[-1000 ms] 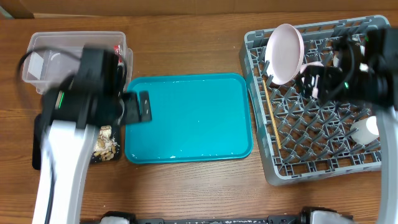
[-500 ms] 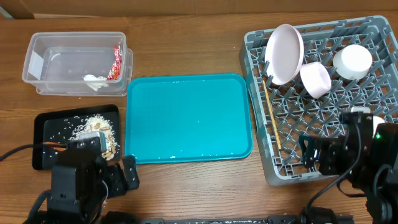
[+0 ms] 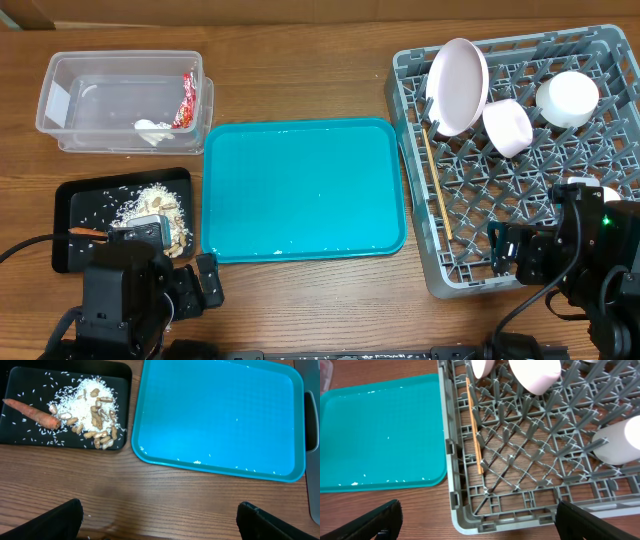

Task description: Sort waste into correct bins and load items into the dishwasher

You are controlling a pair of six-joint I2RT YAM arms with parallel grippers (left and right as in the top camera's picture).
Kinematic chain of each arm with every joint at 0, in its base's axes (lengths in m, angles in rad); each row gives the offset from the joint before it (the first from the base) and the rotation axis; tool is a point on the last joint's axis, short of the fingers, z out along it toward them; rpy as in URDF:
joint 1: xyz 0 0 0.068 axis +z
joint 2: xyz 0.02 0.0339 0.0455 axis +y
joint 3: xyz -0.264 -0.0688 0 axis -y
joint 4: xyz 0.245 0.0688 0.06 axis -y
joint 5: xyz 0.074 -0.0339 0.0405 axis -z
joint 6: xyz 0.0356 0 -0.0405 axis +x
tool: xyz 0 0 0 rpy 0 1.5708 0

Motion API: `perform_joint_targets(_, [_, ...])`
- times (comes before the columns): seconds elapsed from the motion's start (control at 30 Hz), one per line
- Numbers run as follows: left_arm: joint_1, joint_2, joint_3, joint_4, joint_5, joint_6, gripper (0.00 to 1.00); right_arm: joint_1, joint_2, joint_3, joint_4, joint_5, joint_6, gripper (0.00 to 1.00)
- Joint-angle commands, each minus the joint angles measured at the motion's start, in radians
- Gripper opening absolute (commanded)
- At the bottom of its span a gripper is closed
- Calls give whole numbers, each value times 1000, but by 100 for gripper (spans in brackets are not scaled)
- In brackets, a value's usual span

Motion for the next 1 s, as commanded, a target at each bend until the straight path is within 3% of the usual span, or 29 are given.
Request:
perform_joint_targets(0.0, [-1,-1,-5,1,-16,-10,100,2,-2,-8,-8,26,0,100])
perform_joint_targets(0.17, [-1,-1,-5,1,-16,-10,100,7,-45,-18,56,16,-3,100])
perform_joint_targets(0.3, [-1,-1,-5,1,-16,-10,100,72,-164,-110,223,10,-4,100])
perform_joint_targets(0.63, [-1,-1,-5,1,-16,-10,100,172,-599,-617,725,25,-3,100])
perform_joint_targets(0.97, [-1,-1,-5,1,-16,-10,100,163,-774,-1059,1314,25,-4,100])
